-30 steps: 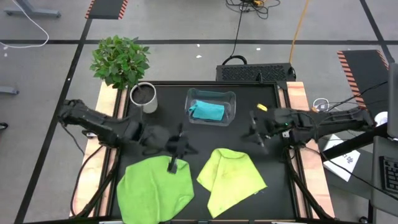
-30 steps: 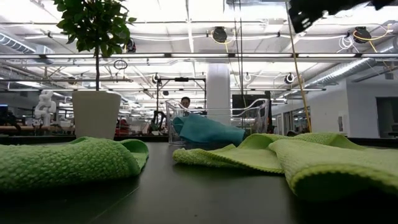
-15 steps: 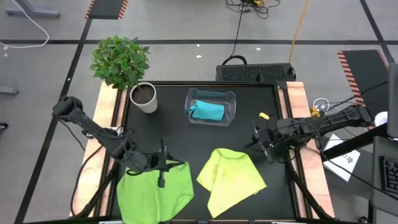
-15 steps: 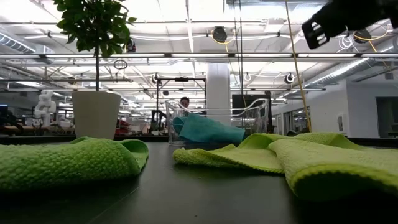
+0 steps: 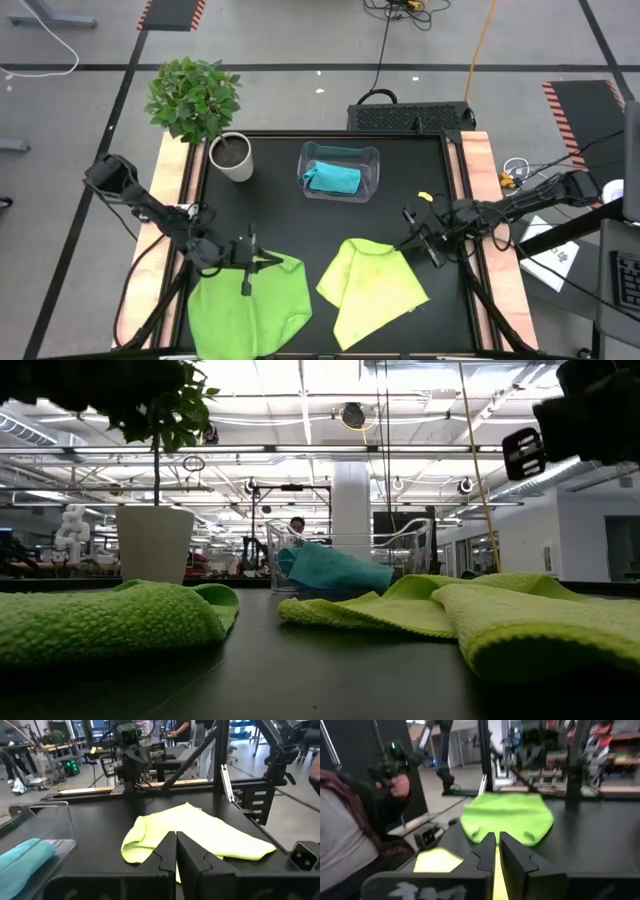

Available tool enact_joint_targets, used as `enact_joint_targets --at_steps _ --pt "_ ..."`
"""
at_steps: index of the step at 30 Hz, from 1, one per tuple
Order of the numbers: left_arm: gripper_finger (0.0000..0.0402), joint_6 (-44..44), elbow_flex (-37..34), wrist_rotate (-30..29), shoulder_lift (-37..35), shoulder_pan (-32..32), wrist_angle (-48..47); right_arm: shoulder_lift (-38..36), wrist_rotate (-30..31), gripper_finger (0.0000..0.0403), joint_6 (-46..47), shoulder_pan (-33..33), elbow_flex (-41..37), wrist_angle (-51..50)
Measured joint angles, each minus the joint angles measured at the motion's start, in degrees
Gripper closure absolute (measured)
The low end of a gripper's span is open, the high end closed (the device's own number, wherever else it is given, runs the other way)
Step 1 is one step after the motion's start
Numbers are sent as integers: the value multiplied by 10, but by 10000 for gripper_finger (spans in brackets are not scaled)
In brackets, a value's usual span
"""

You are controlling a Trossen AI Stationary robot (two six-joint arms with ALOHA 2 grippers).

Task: Fold microfiber towels
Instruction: Fold the light green towel

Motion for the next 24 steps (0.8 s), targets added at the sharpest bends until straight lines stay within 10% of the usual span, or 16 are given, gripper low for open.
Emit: enact_joint_targets --at_steps 24 --pt "399 51 -196 -35 -142 43 111 -15 72 403 -70 -17 -3 -76"
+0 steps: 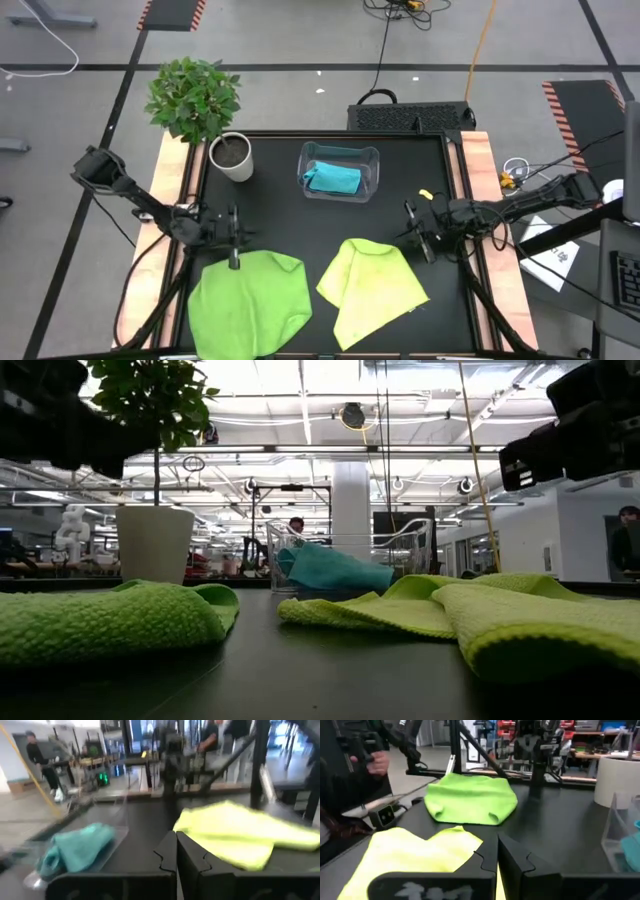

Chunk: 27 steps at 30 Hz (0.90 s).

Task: Fold microfiber towels
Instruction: Fold the light green towel

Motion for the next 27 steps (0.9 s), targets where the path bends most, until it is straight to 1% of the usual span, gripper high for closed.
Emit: enact_joint_targets --at_steps 5,6,9,11,14,16,18,20,23,25,27 --pt "397 -2 0 1 -20 5 -74 -9 -1 403 -4 -15 9 -68" --pt "398 -4 0 2 -21 7 -95 -11 -1 403 -4 -17 9 -66" --pt "397 -32 0 5 -22 6 -115 -14 -1 403 -3 -22 9 -57" --pt "387 -60 0 27 -20 4 -138 -17 -1 403 -3 -22 9 -49" --pt "370 -99 0 95 -21 -4 -140 -21 -1 403 -4 -22 9 -42" --pt "359 -98 0 128 -20 -11 -144 -21 -2 403 -3 -22 9 -37" --pt "350 -48 0 133 -21 -15 -146 -21 -2 403 -4 -22 9 -34" --pt "344 -23 0 134 -20 -17 -162 -21 -2 403 -3 -22 9 -28" --pt "340 -25 0 152 -20 -20 -135 -21 -2 403 -3 -22 9 -24" --pt "340 -42 0 153 -22 -20 -104 -21 -2 403 -3 -22 10 -21" --pt "339 -39 0 150 -24 -20 -80 -21 -2 403 1 -22 10 -18"
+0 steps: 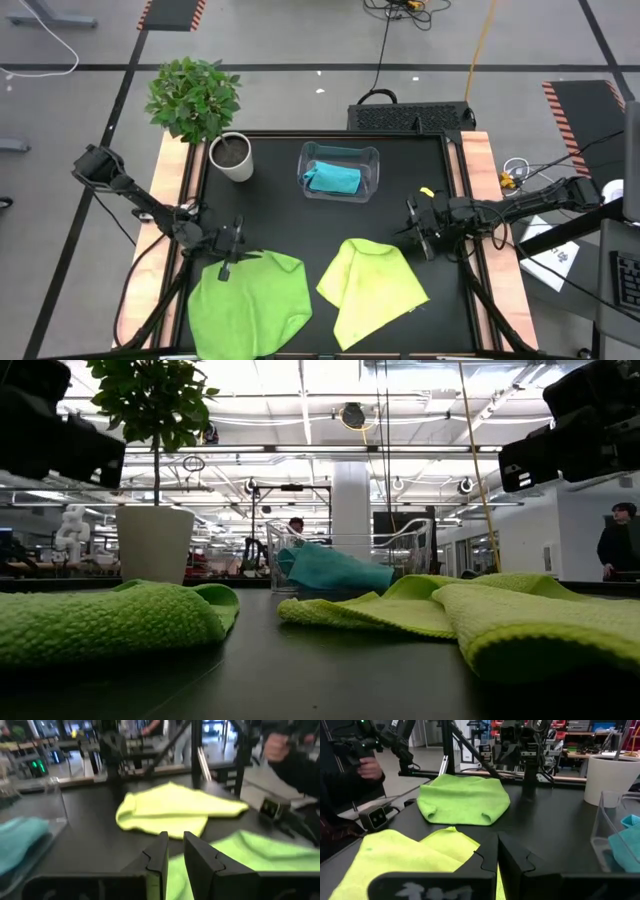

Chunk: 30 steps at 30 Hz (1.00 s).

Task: Fold microfiber towels
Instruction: Fold the light green towel

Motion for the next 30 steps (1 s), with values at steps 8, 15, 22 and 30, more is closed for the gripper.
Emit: enact_joint_targets --at_steps 8,15,22,30 --pt "339 9 0 -10 0 0 -1 0 0 403 15 0 0 19" --pt "339 8 0 -11 0 0 -1 0 0 403 15 0 0 23" --pt "339 8 0 -12 0 0 -2 0 0 403 12 0 0 22" --pt "339 8 0 -12 0 0 -2 0 0 403 11 0 0 18"
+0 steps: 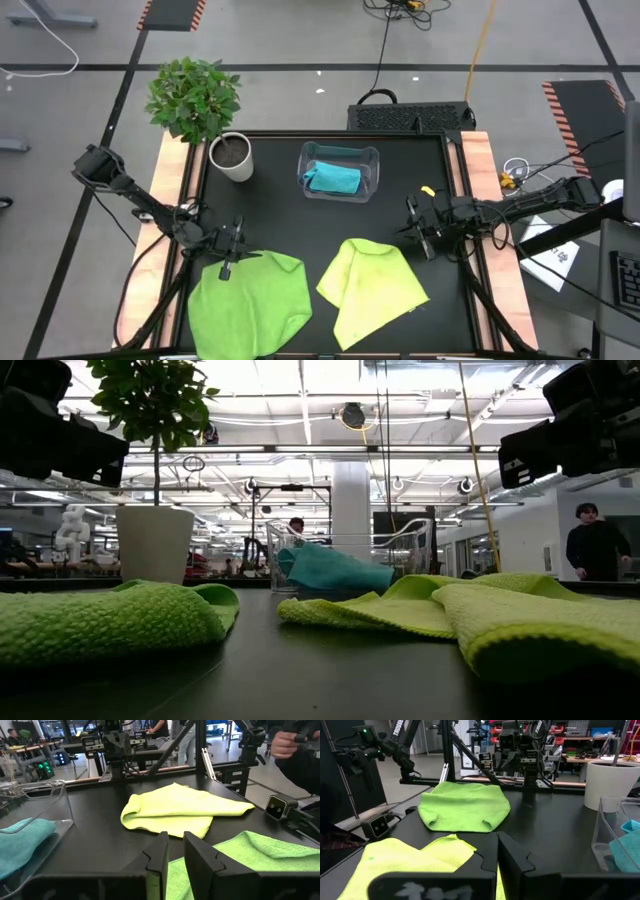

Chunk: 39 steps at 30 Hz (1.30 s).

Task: Fold microfiber towels
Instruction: Fold the light green towel

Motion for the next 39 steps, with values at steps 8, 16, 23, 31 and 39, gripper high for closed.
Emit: enact_joint_targets --at_steps 8,16,23,31,39 --pt "339 0 0 0 0 0 0 0 0 403 0 0 0 0" --pt "339 0 0 0 0 0 0 0 0 403 0 0 0 0" --pt "339 0 0 0 0 0 0 0 0 403 0 0 0 -6" --pt "339 0 0 0 0 0 0 0 0 403 0 0 0 -11" --pt "339 0 0 0 0 0 0 9 0 403 0 0 0 -15"
